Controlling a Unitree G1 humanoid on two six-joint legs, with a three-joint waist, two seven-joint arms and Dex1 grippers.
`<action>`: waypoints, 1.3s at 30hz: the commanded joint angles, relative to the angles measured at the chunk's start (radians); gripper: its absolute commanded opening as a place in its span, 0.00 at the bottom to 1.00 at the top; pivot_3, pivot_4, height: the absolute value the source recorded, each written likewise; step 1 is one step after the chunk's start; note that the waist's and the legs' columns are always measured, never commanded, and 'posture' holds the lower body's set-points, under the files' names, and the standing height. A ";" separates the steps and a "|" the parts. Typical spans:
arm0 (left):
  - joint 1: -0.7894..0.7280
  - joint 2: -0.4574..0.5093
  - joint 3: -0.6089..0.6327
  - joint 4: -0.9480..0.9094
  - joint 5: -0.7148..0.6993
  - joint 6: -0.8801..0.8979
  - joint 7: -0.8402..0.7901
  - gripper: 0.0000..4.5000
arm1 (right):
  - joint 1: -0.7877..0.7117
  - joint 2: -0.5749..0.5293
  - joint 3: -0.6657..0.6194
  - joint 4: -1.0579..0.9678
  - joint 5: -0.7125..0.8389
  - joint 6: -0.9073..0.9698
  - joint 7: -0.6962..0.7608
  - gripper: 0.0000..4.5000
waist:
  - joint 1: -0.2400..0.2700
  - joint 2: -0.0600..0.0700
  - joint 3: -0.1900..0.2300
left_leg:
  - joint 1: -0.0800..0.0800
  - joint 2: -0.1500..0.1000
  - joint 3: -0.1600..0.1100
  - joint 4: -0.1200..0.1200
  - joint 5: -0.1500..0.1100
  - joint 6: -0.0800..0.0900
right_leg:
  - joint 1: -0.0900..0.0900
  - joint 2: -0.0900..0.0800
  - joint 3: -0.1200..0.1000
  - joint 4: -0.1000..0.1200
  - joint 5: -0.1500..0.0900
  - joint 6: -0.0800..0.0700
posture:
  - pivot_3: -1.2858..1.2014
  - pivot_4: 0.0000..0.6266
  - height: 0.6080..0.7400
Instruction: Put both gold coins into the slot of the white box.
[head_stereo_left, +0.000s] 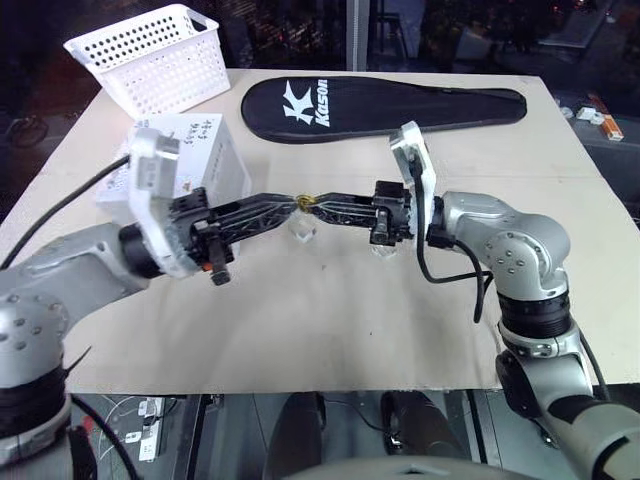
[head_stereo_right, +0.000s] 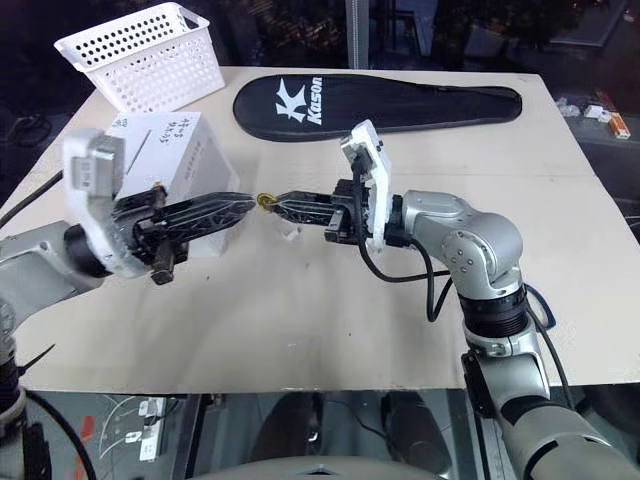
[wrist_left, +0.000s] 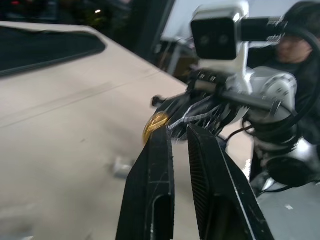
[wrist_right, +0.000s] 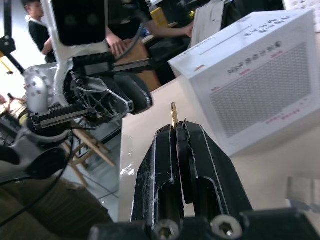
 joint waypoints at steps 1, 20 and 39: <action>-0.020 0.008 -0.002 0.012 -0.010 -0.001 -0.008 0.11 | -0.015 -0.011 -0.028 -0.057 0.055 0.006 -0.009 0.00 | -0.001 0.000 0.000 | 0.000 0.000 0.000 0.000 0.000 0.000 | 0.000 0.000 0.000 0.000 0.000 0.000 | 0.52 0.24 0.90; -0.043 0.019 -0.005 0.050 -0.005 0.010 -0.029 0.11 | 0.010 -0.073 -0.019 -0.072 0.133 0.001 -0.019 0.00 | -0.001 0.000 0.000 | 0.000 0.000 0.000 0.000 0.000 0.000 | 0.000 0.000 0.000 0.000 0.000 0.000 | 0.52 0.24 0.90; 0.005 0.024 0.019 0.034 -0.101 0.035 -0.026 0.11 | -0.005 -0.081 -0.036 -0.071 0.197 0.016 -0.018 0.00 | 0.000 0.000 0.000 | 0.000 0.000 0.000 0.000 0.000 0.000 | 0.000 0.000 0.000 0.000 0.000 0.000 | 0.52 0.24 0.90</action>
